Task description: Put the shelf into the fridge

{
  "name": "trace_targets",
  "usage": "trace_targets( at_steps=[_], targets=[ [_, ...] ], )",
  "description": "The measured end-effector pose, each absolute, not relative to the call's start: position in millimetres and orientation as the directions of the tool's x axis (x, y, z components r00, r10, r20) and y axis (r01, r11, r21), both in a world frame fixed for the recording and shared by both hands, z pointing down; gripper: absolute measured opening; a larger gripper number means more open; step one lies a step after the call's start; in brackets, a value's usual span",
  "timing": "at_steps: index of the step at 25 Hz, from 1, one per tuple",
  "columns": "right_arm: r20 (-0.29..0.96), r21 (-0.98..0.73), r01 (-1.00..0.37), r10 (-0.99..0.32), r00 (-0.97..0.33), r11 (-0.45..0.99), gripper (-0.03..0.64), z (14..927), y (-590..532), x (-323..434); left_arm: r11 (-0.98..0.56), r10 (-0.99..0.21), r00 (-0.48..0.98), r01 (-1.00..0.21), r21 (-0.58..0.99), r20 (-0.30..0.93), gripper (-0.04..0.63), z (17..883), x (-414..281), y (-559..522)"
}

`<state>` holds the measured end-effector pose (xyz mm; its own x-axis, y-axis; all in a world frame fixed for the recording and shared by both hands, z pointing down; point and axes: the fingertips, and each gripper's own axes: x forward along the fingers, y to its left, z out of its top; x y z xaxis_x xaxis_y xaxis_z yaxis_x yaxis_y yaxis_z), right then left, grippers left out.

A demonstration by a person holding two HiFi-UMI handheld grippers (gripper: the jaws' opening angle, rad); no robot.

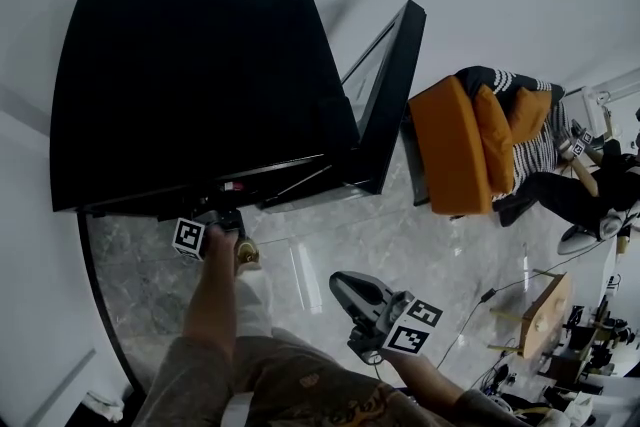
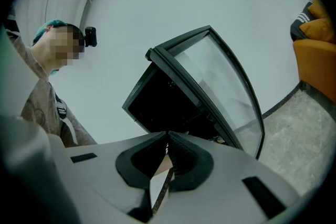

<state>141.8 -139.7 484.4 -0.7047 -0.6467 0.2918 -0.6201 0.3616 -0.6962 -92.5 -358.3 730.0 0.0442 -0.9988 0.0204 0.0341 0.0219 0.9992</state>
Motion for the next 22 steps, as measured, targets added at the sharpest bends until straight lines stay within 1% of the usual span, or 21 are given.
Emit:
trace_targets(
  at_steps=[2,6,15,22],
  targets=[
    [0.292,-0.699,-0.617,-0.643,-0.708,0.362,0.025,485,-139,141,0.017,-0.999,0.041,0.041,0.999,0.015,0.017,730,-92,-364],
    [0.293,-0.703,-0.611,-0.633,-0.716,0.365,0.025,487,-141,138,0.017,-0.999,0.038,0.016,1.0,0.016,0.017,734,-96,-375],
    [0.303,-0.706,-0.613,-0.631,-0.714,0.355,0.025,493,-141,135,0.013,-0.999,0.052,0.021,1.0,0.012,0.017,735,-98,-405],
    [0.31,-0.702,-0.619,-0.631,-0.711,0.353,0.025,496,-139,132,0.015,-1.0,0.02,0.008,1.0,0.015,0.017,746,-105,-427]
  ],
)
